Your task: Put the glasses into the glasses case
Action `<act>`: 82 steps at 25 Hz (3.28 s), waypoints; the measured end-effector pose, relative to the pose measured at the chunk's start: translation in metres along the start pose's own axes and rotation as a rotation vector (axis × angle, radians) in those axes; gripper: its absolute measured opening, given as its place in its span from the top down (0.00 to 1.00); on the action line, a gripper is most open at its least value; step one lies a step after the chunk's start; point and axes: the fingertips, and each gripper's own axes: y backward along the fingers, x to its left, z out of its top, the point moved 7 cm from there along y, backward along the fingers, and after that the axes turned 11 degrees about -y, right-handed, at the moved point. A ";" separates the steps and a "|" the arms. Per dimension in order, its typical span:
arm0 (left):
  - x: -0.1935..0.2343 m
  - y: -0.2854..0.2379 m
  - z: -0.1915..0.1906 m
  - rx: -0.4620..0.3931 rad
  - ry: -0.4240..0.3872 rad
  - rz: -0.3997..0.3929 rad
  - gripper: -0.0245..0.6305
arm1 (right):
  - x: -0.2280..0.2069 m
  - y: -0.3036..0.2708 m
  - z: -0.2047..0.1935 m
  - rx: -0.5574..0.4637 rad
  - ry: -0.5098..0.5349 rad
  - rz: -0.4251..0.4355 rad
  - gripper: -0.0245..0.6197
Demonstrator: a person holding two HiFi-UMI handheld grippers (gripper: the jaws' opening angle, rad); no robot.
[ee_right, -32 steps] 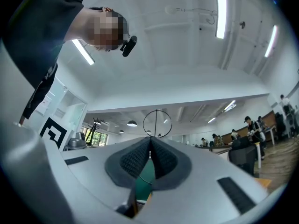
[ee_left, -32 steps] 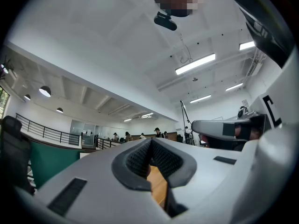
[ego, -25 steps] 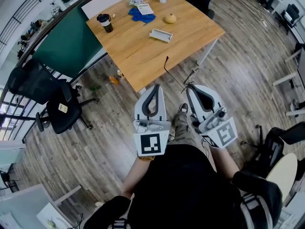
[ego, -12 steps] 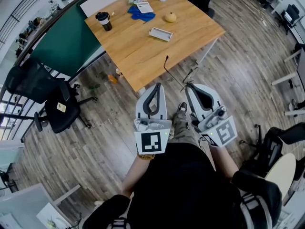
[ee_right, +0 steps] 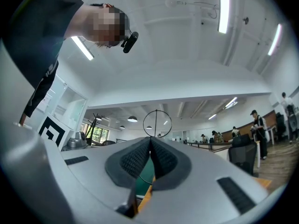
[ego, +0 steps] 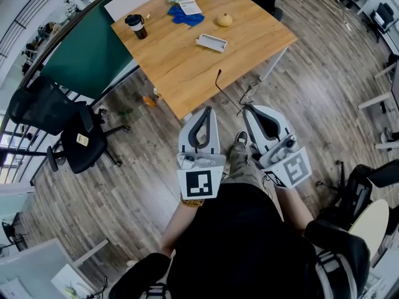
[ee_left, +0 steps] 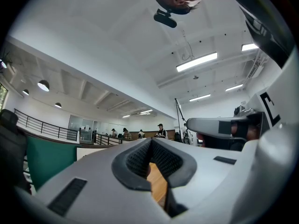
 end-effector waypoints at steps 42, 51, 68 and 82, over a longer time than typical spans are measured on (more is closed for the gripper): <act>0.018 -0.138 -0.048 0.159 -0.092 0.073 0.93 | -0.155 -0.074 0.010 0.015 -0.050 0.003 0.95; -0.031 -0.213 -0.062 0.211 -0.143 0.057 0.93 | -0.240 -0.085 0.020 0.014 -0.098 0.047 0.95; -0.059 -0.269 -0.096 0.276 -0.099 0.134 0.93 | -0.320 -0.091 -0.014 0.078 -0.199 0.120 0.95; -0.041 -0.339 -0.128 0.228 -0.028 0.044 0.93 | -0.373 -0.127 -0.024 0.173 -0.126 0.030 0.95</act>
